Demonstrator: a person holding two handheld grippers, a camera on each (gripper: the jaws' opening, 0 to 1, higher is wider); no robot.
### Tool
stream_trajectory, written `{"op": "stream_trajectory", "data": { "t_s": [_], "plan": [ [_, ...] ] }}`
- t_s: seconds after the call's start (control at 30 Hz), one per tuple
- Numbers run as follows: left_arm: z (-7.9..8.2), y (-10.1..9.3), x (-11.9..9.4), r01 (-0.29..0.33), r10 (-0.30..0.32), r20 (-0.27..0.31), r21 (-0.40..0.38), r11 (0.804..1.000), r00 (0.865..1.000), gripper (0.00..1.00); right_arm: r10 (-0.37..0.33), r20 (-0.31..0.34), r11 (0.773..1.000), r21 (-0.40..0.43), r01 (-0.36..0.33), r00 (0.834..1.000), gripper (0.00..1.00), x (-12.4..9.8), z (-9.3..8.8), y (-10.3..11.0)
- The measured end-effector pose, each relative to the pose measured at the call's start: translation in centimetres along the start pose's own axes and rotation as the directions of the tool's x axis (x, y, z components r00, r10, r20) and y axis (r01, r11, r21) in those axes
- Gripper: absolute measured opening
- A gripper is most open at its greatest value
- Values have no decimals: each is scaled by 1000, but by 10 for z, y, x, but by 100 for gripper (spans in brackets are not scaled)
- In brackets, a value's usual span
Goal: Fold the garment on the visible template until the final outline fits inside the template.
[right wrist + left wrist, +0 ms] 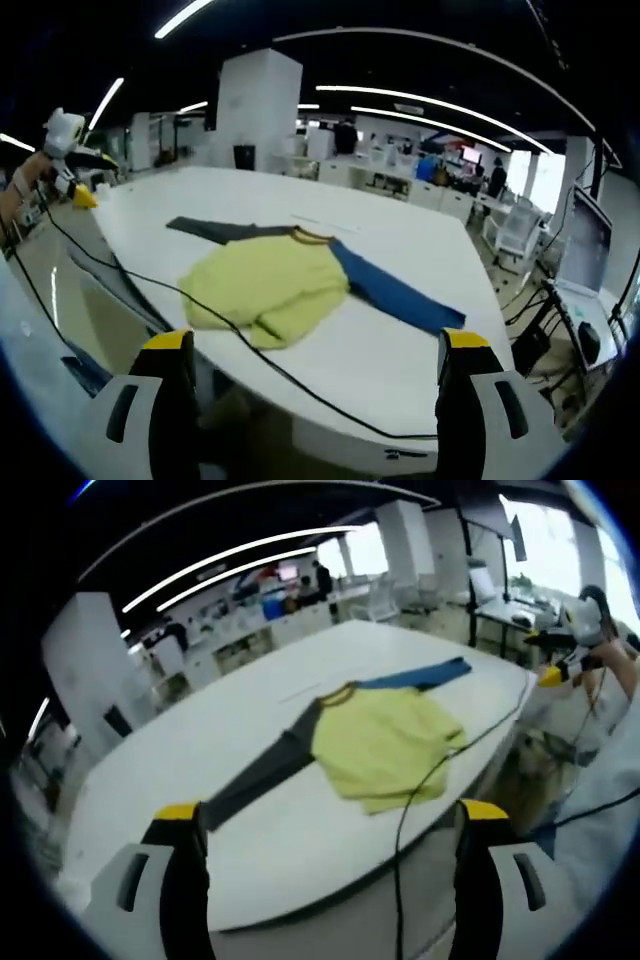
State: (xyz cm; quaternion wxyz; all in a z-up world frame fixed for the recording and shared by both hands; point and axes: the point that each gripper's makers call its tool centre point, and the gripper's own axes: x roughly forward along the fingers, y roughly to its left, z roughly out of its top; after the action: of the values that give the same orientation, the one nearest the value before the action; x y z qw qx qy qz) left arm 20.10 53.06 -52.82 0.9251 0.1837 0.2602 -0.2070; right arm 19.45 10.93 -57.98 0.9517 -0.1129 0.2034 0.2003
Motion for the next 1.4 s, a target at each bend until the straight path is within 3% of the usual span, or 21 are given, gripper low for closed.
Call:
{"op": "stream_trajectory", "data": {
  "t_s": [0.27,0.53,0.73,1.0,1.23,1.4],
  "plan": [
    [-12,-14,-17,12,-12,-8,1,1000,1000,99,-8,-15,1000,27,9,1000,100,-25,-20,14],
    [-31,-19,-20,38,-38,-43,-9,999,998,99,2,-41,1000,28,0,999,100,-30,-28,26],
    [-34,-12,-2,68,-69,-41,-33,997,997,99,-1,-51,1000,28,3,999,100,-21,-24,30],
    [-24,-12,36,131,-132,-16,-75,989,991,97,-40,-57,998,48,43,998,100,1,-16,24],
    [-35,-21,61,201,-206,-45,-99,975,978,96,-25,-84,998,57,30,996,100,27,-16,32],
    [-42,-16,74,211,-218,-79,-88,974,973,95,-23,-92,998,64,29,996,100,42,-14,36]
  ]
}}
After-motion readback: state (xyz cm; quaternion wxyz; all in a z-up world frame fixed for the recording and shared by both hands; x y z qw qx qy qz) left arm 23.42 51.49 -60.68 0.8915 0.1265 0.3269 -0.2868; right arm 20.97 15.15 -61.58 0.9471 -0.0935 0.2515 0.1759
